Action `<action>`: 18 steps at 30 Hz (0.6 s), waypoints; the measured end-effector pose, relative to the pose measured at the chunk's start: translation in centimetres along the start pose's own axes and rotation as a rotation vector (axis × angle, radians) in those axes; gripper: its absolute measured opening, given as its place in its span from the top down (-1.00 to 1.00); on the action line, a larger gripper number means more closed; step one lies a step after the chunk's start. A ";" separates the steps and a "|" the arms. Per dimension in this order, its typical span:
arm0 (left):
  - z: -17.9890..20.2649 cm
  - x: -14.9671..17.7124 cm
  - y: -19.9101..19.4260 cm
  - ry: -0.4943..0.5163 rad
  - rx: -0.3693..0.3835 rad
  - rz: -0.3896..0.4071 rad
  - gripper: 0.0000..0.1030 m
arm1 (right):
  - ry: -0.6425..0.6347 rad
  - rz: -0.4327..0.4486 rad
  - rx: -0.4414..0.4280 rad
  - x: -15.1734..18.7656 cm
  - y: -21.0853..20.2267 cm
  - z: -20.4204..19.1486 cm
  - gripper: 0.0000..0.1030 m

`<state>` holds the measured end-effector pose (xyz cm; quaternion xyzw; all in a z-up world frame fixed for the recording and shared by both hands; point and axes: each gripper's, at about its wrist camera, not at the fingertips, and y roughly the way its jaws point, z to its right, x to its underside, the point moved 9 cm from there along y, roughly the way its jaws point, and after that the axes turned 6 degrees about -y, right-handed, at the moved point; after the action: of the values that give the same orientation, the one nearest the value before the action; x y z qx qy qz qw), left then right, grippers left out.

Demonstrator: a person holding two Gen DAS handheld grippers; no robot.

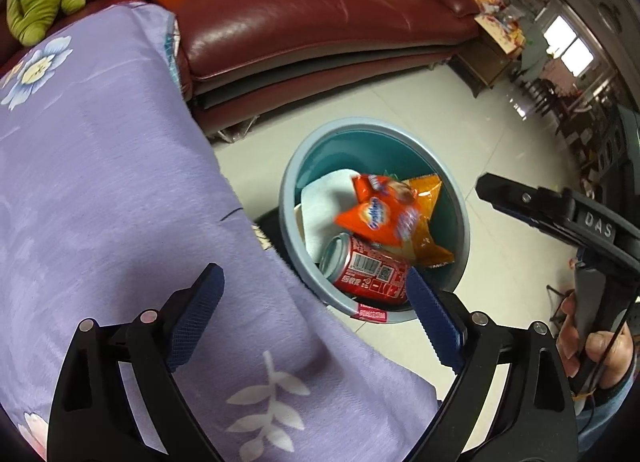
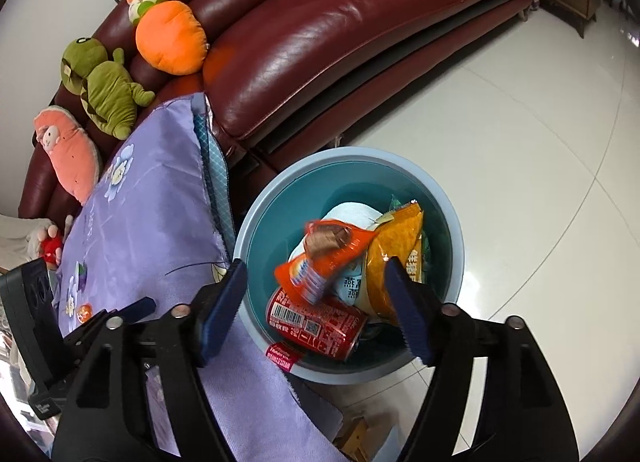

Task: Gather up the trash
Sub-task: 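Carry the red can and orange wrapper over the teal bin and release both, then return both tools to the table toward the toy egg and lid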

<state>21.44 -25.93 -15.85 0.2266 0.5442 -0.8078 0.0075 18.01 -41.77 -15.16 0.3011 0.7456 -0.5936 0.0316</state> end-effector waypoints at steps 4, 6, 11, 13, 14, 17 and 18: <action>-0.7 0.2 -1.2 -0.016 0.009 0.012 -0.80 | -0.011 -0.012 0.020 0.4 -0.5 -0.8 -0.43; -1.2 0.4 -1.7 -0.022 0.012 0.019 -0.82 | -0.018 -0.017 0.023 0.5 -0.7 -1.2 -0.45; -2.4 0.5 -3.6 -0.046 0.024 0.046 -0.87 | -0.052 -0.015 0.028 0.7 -1.4 -3.6 -0.46; -3.0 0.7 -4.5 -0.057 0.027 0.061 -0.87 | -0.068 -0.013 0.027 0.7 -1.6 -4.6 -0.46; -3.4 0.8 -4.9 -0.062 0.029 0.067 -0.87 | -0.080 -0.012 0.027 0.8 -1.8 -5.4 -0.46; -4.5 1.0 -6.1 -0.078 0.032 0.089 -0.87 | -0.104 -0.015 0.023 0.9 -1.9 -7.3 -0.46; -4.8 1.1 -6.4 -0.082 0.031 0.093 -0.87 | -0.111 -0.016 0.023 0.9 -2.0 -7.8 -0.46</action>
<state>20.53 -18.80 -12.14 0.2185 0.5197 -0.8234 0.0637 18.72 -34.53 -11.51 0.2620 0.7383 -0.6181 0.0648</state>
